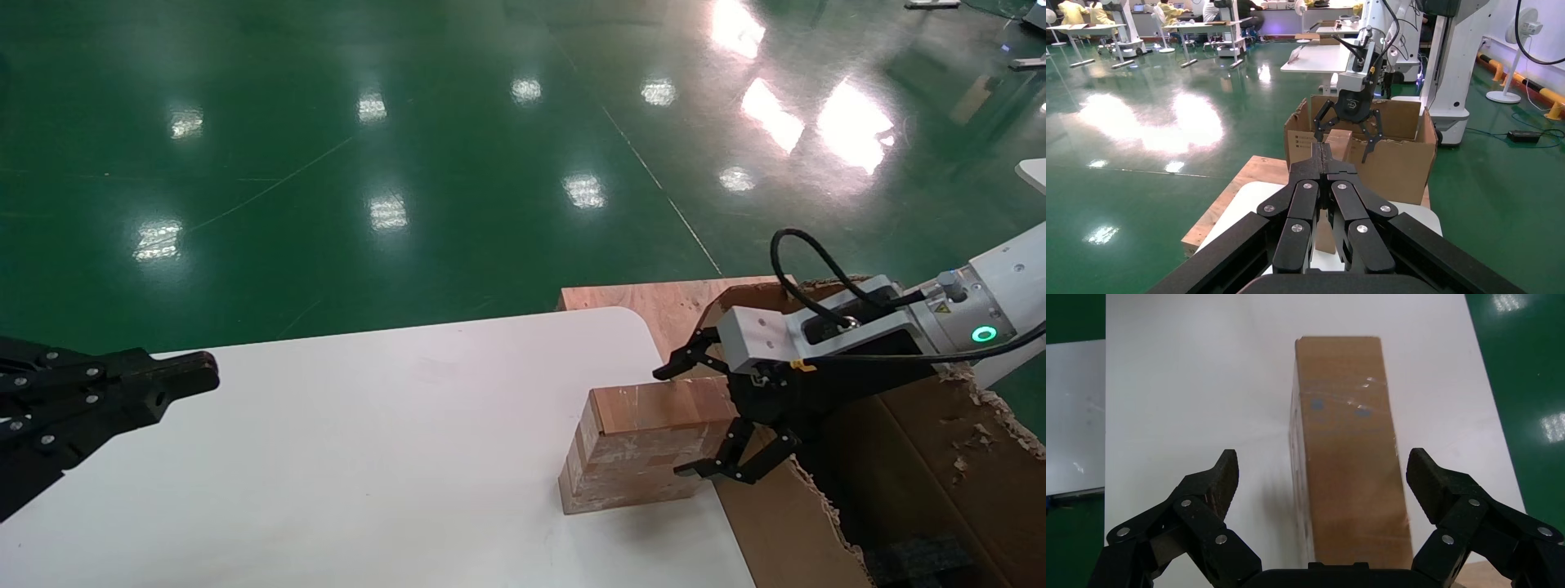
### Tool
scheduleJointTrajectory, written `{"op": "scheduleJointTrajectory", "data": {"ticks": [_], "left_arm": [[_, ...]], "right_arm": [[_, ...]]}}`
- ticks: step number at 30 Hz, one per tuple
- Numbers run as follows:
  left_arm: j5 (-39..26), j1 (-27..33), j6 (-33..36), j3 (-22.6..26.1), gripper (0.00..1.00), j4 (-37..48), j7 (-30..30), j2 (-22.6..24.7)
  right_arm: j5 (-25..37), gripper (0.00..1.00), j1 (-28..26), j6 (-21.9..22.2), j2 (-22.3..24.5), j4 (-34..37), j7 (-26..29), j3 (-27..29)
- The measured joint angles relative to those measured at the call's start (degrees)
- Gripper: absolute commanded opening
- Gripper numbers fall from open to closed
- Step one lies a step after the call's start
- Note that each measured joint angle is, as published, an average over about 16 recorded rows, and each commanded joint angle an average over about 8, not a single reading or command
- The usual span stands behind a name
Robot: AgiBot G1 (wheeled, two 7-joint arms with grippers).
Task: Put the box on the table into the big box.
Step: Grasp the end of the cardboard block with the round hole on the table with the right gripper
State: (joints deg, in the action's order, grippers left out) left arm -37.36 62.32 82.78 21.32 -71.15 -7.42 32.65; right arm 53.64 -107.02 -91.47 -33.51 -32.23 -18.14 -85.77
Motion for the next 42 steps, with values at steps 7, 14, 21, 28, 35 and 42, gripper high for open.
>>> {"op": "scheduleJointTrajectory", "data": {"ticks": [7,14,21,28,35,42], "left_arm": [[0.0,0.0,0.0,0.0,1.0,0.0,0.0,0.0],[0.0,0.0,0.0,0.0,1.0,0.0,0.0,0.0],[0.0,0.0,0.0,0.0,1.0,0.0,0.0,0.0],[0.0,0.0,0.0,0.0,1.0,0.0,0.0,0.0],[0.0,0.0,0.0,0.0,1.0,0.0,0.0,0.0],[0.0,0.0,0.0,0.0,1.0,0.0,0.0,0.0]], "right_arm": [[-0.6,0.0,-0.3,0.0,-0.2,0.5,-0.2,-0.7],[-0.3,0.0,-0.2,0.0,-0.1,0.3,-0.2,-0.4],[-0.1,0.0,-0.1,0.0,-0.1,0.1,-0.1,-0.2],[0.0,0.0,0.0,0.0,0.0,0.0,-0.1,0.0],[0.1,0.0,0.1,0.1,0.0,0.0,-0.1,0.0],[-0.7,0.0,-0.3,0.3,0.2,-1.5,1.7,-0.3]]}}
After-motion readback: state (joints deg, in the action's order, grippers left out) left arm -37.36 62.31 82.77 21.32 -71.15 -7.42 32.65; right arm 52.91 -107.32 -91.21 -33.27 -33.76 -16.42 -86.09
